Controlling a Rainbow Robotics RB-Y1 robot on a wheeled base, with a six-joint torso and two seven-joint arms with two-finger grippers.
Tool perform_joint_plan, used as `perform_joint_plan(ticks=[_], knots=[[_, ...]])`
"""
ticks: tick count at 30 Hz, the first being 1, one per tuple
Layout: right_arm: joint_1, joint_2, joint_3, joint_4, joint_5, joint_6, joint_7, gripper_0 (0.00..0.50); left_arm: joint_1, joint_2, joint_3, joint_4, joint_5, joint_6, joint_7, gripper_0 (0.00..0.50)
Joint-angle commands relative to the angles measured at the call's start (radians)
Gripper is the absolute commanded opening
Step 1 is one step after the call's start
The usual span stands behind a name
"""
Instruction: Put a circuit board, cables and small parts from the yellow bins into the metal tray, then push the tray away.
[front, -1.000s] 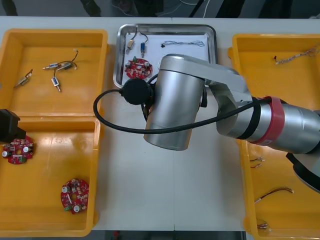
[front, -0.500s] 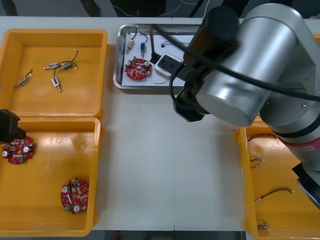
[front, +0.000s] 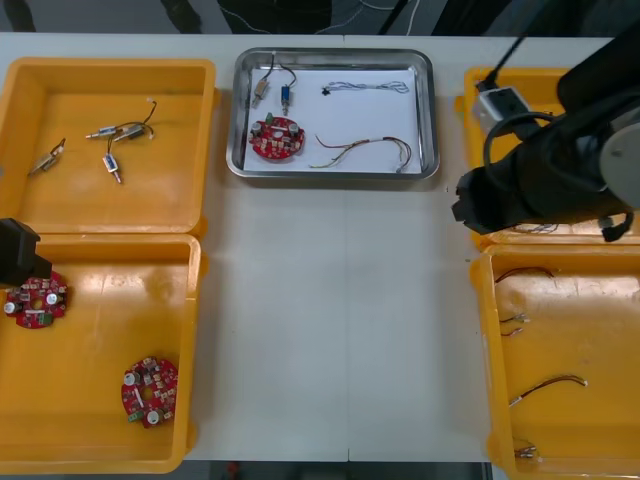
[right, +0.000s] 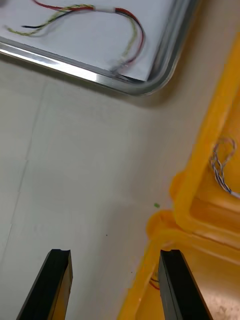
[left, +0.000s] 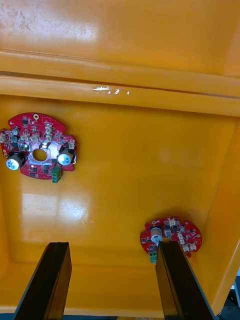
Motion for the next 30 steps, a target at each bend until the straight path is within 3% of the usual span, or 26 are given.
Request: perform_joint_plan(ticks=[1,14,30], knots=[[0.098,-0.097,-0.164,-0.043,-0.067,0.002,-0.019,0.5,0.014,0.034,0.027,-0.027,-0.007,0.006,-0.081,0.5],[0.322,-0.245,-0.412,-0.065,-0.118,0.002,-0.008,0.5,0.014,0.034,0.027,-0.027,-0.007,0.006,-0.081,0.5],[0.411,-0.255,-0.494,0.0,-0.124,0.002,0.023,0.5,0.014,0.034,0.027,-0.027,-0.007,0.006,-0.081,0.5]])
